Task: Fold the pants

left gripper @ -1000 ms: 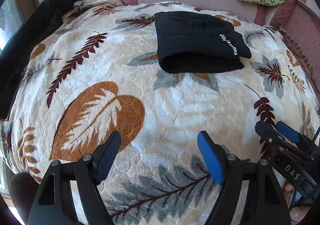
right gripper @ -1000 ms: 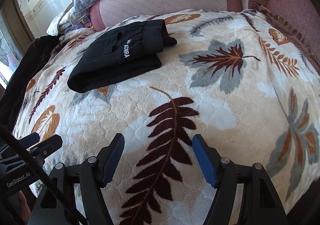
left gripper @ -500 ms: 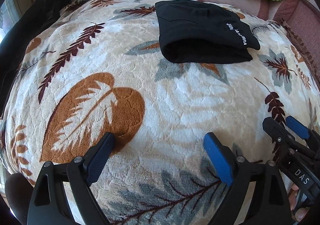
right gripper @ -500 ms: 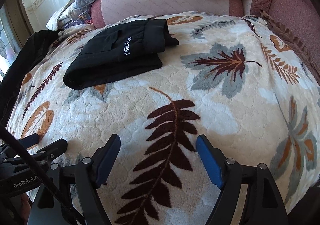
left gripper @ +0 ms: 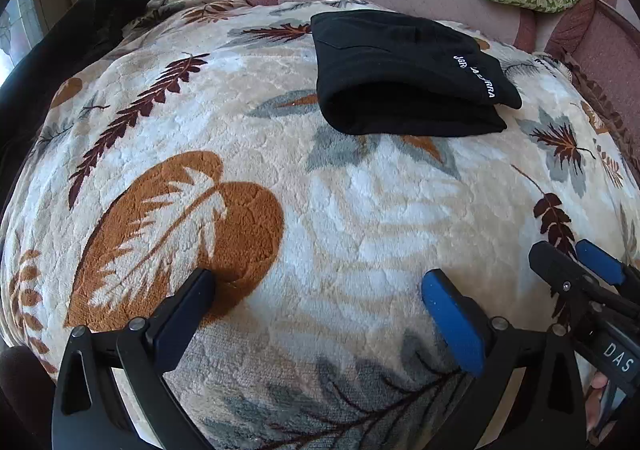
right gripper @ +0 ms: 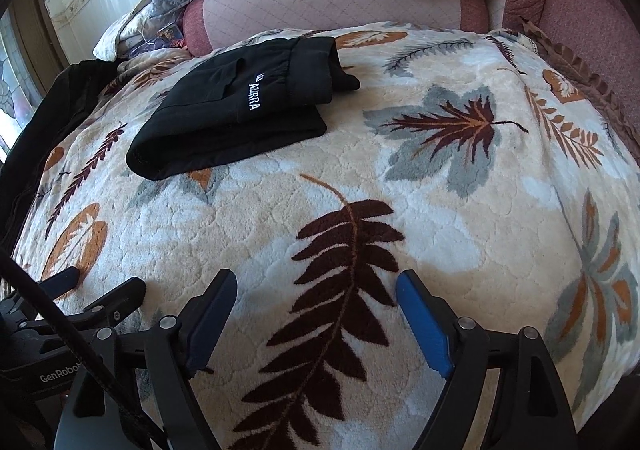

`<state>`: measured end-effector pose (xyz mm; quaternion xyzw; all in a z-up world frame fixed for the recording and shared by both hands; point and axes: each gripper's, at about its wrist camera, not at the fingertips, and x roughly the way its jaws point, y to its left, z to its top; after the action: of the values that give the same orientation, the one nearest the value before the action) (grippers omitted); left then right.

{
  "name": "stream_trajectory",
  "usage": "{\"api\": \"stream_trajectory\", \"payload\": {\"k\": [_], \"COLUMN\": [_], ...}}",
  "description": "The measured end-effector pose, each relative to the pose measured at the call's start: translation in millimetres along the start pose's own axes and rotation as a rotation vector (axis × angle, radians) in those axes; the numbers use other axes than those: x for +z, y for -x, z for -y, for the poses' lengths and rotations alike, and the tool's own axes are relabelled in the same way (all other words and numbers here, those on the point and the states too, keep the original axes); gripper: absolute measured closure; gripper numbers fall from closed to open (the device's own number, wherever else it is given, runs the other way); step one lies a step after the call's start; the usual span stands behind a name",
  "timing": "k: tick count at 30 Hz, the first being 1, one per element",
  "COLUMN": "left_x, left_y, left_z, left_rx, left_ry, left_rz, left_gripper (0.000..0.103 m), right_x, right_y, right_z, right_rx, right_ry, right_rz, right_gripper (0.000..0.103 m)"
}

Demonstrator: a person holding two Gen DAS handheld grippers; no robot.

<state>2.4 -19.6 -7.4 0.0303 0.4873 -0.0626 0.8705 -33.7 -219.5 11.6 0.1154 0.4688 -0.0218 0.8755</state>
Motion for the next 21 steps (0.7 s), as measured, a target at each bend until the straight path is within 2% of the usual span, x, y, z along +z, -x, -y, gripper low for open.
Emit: {"api": "stream_trajectory", "payload": {"k": [12,21], "left_x": [2.9,0.3], "left_y": [-0.6,0.7], "left_z": [-0.5,-0.4], "left_rx": [-0.01,-0.015], "left_ry": [-0.009,-0.027], "left_rz": [-0.028,-0.016], "left_gripper": [0.0,0.0], "right_x": [-0.6,-1.0], "right_y": [0.1,2.0], "right_z": [-1.6,-2.0], "right_rx": [-0.009,-0.015], "right_ry": [0.004,0.002], "right_rz": [-0.008,-0.016], "right_gripper": [0.017,0.017]}}
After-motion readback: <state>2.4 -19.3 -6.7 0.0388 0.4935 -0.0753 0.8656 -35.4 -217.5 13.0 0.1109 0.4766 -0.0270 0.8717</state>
